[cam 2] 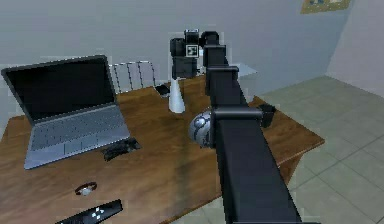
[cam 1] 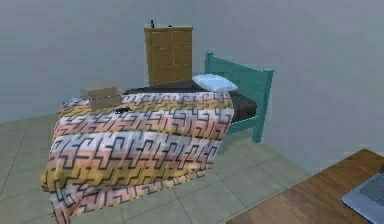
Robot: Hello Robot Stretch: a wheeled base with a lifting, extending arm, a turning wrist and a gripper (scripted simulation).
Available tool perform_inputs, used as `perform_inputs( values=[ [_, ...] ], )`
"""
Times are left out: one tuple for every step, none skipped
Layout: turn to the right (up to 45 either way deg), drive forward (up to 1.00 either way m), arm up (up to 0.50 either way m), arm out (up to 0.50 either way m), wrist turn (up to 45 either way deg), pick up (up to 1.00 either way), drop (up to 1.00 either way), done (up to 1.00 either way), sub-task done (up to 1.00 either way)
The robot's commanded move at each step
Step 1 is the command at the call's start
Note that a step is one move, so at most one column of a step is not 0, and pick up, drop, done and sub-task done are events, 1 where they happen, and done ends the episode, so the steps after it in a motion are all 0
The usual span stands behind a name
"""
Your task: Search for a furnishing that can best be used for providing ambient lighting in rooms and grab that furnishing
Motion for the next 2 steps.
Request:
perform_inputs(
  values=[
    [0.0,0.0,0.0,0.0,0.0,1.0,0.0,0.0,0.0],
    [0.0,0.0,0.0,0.0,0.0,0.0,0.0,1.0,0.0]
  ],
)
